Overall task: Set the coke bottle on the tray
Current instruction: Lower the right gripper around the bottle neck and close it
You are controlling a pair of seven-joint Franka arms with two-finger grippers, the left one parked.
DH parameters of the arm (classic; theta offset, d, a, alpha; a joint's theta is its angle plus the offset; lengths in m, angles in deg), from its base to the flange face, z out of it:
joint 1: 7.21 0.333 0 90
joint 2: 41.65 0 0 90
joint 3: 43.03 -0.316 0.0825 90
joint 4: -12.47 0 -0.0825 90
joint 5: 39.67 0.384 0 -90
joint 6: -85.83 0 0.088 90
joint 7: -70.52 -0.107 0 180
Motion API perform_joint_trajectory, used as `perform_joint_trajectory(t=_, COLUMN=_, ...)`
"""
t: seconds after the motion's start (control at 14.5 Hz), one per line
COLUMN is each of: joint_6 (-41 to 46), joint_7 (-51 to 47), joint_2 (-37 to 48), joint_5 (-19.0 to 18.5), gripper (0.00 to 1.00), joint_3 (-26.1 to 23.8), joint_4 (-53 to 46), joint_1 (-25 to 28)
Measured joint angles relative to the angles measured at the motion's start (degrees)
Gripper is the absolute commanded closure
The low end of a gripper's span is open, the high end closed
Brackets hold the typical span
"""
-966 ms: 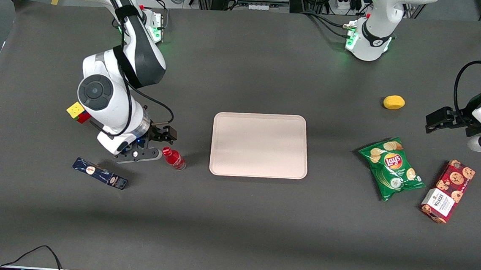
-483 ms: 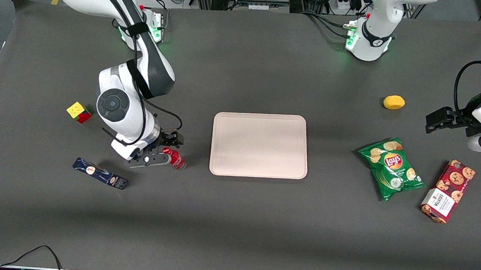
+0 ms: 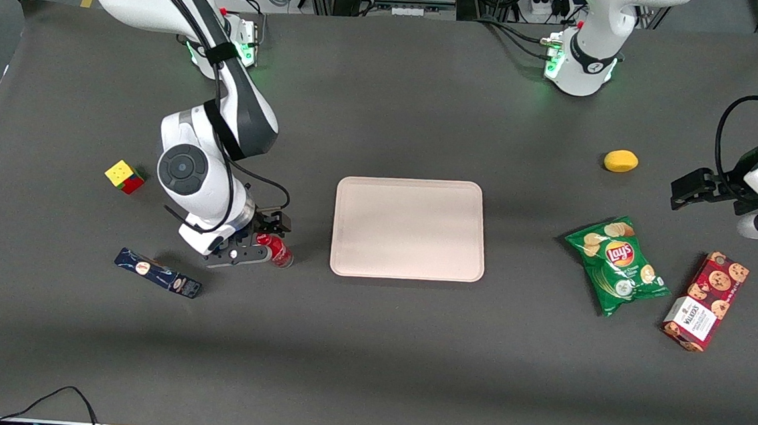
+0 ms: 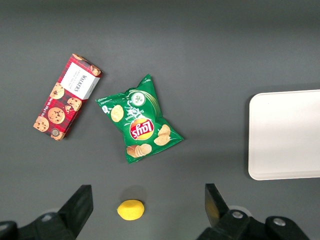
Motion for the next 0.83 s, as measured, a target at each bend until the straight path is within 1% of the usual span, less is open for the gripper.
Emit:
perform_joint_trajectory(t=0.62, joint_6=-1.2, joint_7=0.0, joint_2=-1.8, joint_5=-0.1, gripper=0.0, joint_3=-0.1, joint_4=0.0, joint_1=0.0)
perform_joint_trajectory(t=0.83, joint_6=-1.5, joint_7=0.0, joint_2=-2.1, joint_5=-0.1, gripper=0.16, joint_3=-0.1, joint_4=0.0, joint_1=0.0)
